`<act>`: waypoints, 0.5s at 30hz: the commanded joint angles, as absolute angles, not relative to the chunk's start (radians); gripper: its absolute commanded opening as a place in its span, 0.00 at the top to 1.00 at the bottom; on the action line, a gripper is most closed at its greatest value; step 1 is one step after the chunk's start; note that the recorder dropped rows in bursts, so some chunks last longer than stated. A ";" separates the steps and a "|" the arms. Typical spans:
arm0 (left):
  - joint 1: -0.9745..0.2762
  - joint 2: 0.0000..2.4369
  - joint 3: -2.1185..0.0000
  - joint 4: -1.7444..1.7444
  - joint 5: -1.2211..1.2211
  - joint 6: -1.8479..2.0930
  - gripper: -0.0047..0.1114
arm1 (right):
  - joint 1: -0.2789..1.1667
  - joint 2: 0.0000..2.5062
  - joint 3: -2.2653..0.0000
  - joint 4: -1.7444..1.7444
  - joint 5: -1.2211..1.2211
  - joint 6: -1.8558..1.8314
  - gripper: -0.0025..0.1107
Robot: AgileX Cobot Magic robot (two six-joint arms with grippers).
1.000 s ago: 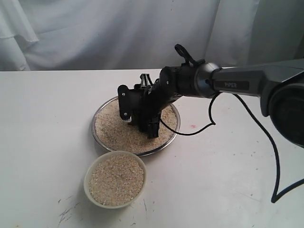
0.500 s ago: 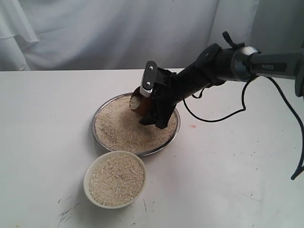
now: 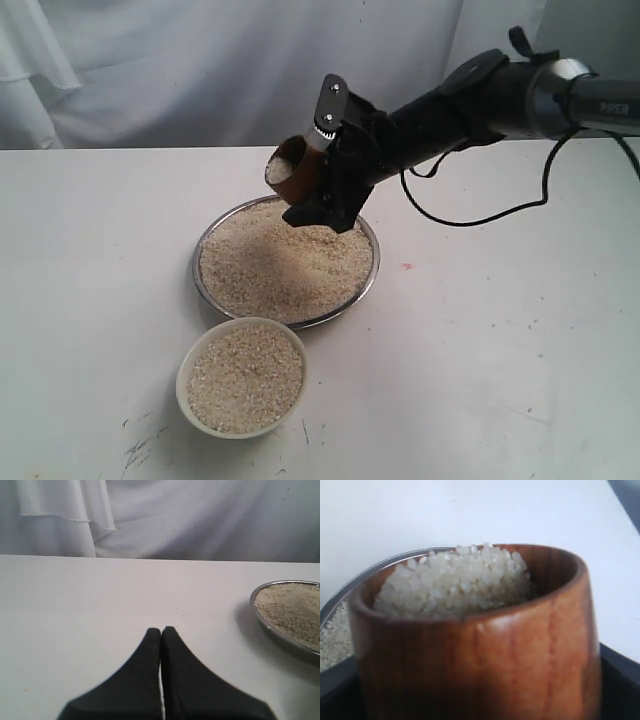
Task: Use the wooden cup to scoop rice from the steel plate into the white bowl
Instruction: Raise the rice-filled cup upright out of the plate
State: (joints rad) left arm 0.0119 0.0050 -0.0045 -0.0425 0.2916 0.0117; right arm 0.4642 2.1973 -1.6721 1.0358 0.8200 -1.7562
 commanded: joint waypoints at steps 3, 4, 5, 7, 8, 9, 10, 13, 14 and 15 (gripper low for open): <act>0.010 0.000 0.000 -0.043 0.285 0.009 0.96 | 0.444 2.154 -1.672 1.154 0.847 -1.686 0.98; 0.010 0.000 0.000 -0.043 0.285 0.009 0.96 | 0.444 2.154 -1.672 1.186 0.847 -1.688 0.98; 0.010 0.000 0.000 -0.043 0.285 0.009 0.96 | 0.444 2.154 -1.672 1.205 0.847 -1.695 0.98; 0.010 0.000 0.000 -0.043 0.285 0.009 0.96 | 0.444 2.154 -1.672 1.214 0.847 -1.698 0.98; 0.010 0.000 0.000 -0.043 0.285 0.009 0.96 | 0.444 2.154 -1.672 1.214 0.847 -1.698 0.98; 0.010 0.000 0.000 -0.043 0.285 0.009 0.96 | 0.444 2.154 -1.672 1.218 0.847 -1.702 0.98; 0.010 0.000 0.000 -0.043 0.285 0.009 0.96 | 0.444 2.154 -1.672 1.221 0.845 -1.702 0.98; 0.010 0.000 0.000 -0.043 0.285 0.009 0.96 | 0.448 2.154 -1.672 1.221 0.843 -1.702 0.98; 0.010 0.000 0.000 -0.043 0.285 0.009 0.96 | 0.448 2.154 -1.672 1.221 0.843 -1.701 0.98; 0.010 0.000 0.000 -0.043 0.285 0.009 0.96 | 0.452 2.154 -1.672 1.223 0.843 -1.697 0.98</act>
State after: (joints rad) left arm 0.0119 0.0050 -0.0045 -0.0425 0.2916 0.0117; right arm 0.4471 2.1710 -1.6721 1.1926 0.8346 -1.6970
